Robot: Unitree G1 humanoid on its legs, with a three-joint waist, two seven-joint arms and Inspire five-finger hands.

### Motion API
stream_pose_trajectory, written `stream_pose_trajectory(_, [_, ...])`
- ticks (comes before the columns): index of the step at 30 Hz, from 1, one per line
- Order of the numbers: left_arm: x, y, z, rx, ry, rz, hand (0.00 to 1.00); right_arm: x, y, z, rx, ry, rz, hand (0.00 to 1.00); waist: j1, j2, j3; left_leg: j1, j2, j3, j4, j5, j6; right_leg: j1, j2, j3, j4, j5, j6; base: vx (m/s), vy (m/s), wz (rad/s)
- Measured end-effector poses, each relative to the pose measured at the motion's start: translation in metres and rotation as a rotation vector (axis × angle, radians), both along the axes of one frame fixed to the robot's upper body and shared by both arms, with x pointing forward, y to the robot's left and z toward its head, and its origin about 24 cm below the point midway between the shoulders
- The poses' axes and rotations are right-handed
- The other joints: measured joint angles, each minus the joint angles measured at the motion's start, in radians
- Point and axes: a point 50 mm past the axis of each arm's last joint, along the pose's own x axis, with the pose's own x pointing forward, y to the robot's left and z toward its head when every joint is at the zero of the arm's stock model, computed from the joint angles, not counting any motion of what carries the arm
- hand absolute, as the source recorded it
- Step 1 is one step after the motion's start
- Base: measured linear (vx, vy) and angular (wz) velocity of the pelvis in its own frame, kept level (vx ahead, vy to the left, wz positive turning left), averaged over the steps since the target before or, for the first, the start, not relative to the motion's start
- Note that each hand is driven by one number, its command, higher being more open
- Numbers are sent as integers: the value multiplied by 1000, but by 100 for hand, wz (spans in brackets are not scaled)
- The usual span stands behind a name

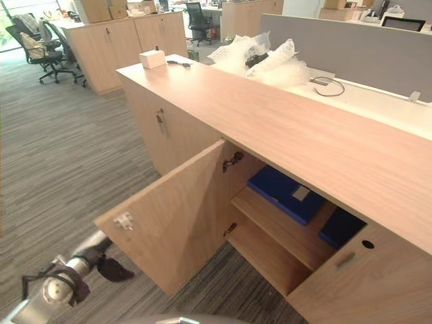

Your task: Walk over to the cabinet, pick up the folder, carry it to the office cabinet, place the folder inside the office cabinet, then close the office cabinet door

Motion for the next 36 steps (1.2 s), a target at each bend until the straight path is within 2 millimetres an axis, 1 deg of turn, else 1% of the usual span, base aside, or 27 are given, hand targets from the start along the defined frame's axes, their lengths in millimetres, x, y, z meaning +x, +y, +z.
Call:
stream_pose_trajectory(1, [-4,-11,-2,17,6,-91,100,1,-1,0,-1,0,12,100,-8,0,1,-2,-2,1,3,-1,4,-1,-2,2,-1,8,-1,-26,72,-6])
stream_pose_trajectory(2, [-10,-27,-3,24,1,-231,100,3,-1,0,-2,-1,26,100,-19,-1,3,-3,-5,5,5,-3,8,-3,-6,6,-2,14,0,-14,45,-9])
stream_pose_trajectory(3, [-12,-35,-2,19,-6,-292,100,4,-1,0,-2,-2,34,100,-26,-4,4,-4,-7,9,5,-4,9,-4,-8,7,-2,15,1,-10,60,-19])
stream_pose_trajectory(4, [-15,-54,-1,11,-41,-404,100,8,0,-1,1,-1,61,100,-47,-10,4,-6,-10,15,6,-5,12,-11,-10,12,-3,16,1,1,46,-21])
stream_pose_trajectory(5, [-16,-60,1,-2,-60,-449,100,8,0,-1,3,0,63,100,-52,-15,2,-6,-10,18,6,-5,12,-14,-11,15,-4,16,1,9,43,-20])
stream_pose_trajectory(6, [-16,-70,7,-20,-99,-517,100,9,1,-1,6,1,72,100,-64,-21,-2,-7,-10,21,6,-5,12,-16,-9,18,-4,16,1,22,24,-10])
stream_pose_trajectory(7, [-14,-83,17,-56,-160,-598,100,9,2,-1,4,4,80,100,-77,-26,-4,-6,-10,22,5,-6,11,-17,-8,20,-5,16,1,34,24,-5])
stream_pose_trajectory(8, [-13,-90,23,-74,-196,-639,100,8,1,-1,1,5,82,100,-84,-27,-5,-6,-10,22,5,-6,11,-17,-8,21,-5,16,1,46,26,-3])
stream_pose_trajectory(9, [-11,-102,35,-106,-269,-705,100,9,0,-1,-5,5,85,100,-97,-27,-5,-4,-9,22,3,-5,11,-17,-7,22,-6,16,1,51,26,-4])
stream_pose_trajectory(10, [-8,-110,45,-135,-329,-752,100,8,0,-1,-7,9,89,100,-98,-22,-7,-3,-8,24,2,-5,11,-17,-4,23,-7,15,1,46,22,-4])
stream_pose_trajectory(12, [-5,-116,53,-155,-379,-786,100,7,1,-1,-4,15,98,100,-99,-16,-12,-2,-5,25,1,-1,13,-17,1,24,-11,15,1,54,16,-2])
stream_pose_trajectory(15, [-4,-114,53,-126,-380,-809,100,9,-2,-1,-13,12,111,100,-108,-1,-21,-1,-1,25,-2,0,10,-17,7,23,-15,13,-3,44,10,0])
stream_pose_trajectory(17, [-5,-112,52,-102,-371,-823,100,10,-3,-1,-20,11,122,100,-115,1,-22,1,2,25,-3,-1,8,-16,11,24,-17,13,-3,38,9,-1])
stream_pose_trajectory(20, [-6,-112,50,-105,-368,-819,100,16,-2,-1,-15,4,131,100,-119,-4,-19,8,7,38,1,-4,5,-28,16,31,-11,12,-4,31,11,-14])
stream_pose_trajectory(22, [-5,-115,46,-118,-367,-789,100,24,-1,-2,-12,-12,140,100,-119,-7,-16,9,14,72,6,-11,-4,-61,12,21,28,12,-5,-22,9,-56])
stream_pose_trajectory(23, [-2,-118,40,-136,-360,-745,100,31,-1,-3,-12,-28,145,100,-123,-15,-8,10,19,108,17,-22,-8,-88,-4,-54,69,1,-24,-33,-1,-58])
stream_pose_trajectory(24, [-2,-119,38,-140,-356,-734,100,32,-1,-3,-12,-29,146,100,-126,-18,-6,10,19,112,21,-25,-7,-88,-8,-71,72,-2,-27,-39,-14,-55])
stream_pose_trajectory(25, [-1,-121,30,-155,-337,-696,100,33,-2,-3,-14,-31,153,100,-140,-17,-2,7,22,123,36,-35,-9,-87,-13,-101,75,-9,-38,-20,-8,-24])
stream_pose_trajectory(27, [0,-122,18,-159,-297,-646,100,34,-3,-2,-17,-28,156,100,-156,-21,1,8,31,146,49,-43,-16,-83,-1,-99,49,-9,-38,-14,-3,-38])
stream_pose_trajectory(30, [1,-116,-3,-133,-222,-556,100,31,-2,-3,-15,-7,150,100,-159,-11,4,8,70,196,65,-53,-32,-70,60,-68,-37,29,-39,26,-43,-50])
stream_pose_trajectory(31, [1,-113,-12,-124,-192,-523,100,29,-1,-3,-12,4,148,100,-160,-8,5,6,91,216,84,-63,-47,-63,85,-54,-67,41,-40,56,-99,-44])
stream_pose_trajectory(32, [1,-112,-16,-119,-176,-504,100,29,-1,-3,-12,6,147,100,-160,-6,7,0,105,225,109,-76,-55,-61,96,-48,-76,44,-42,75,-129,-47])
stream_pose_trajectory(34, [6,-111,-33,-101,-116,-430,100,29,-2,-3,-16,14,144,100,-161,4,19,-46,181,247,281,-139,-74,-48,132,-23,-95,42,-47,101,-174,-43])
stream_pose_trajectory(35, [8,-110,-36,-101,-104,-393,100,30,-3,-3,-19,13,143,100,-161,5,20,-61,199,251,331,-145,-76,-47,139,-13,-96,41,-49,121,-179,-53])
stream_pose_trajectory(36, [12,-108,-42,-112,-90,-309,100,33,-4,-3,-25,9,142,100,-162,4,27,-84,236,263,432,-150,-72,-42,151,12,-99,38,-57,129,-169,-70])
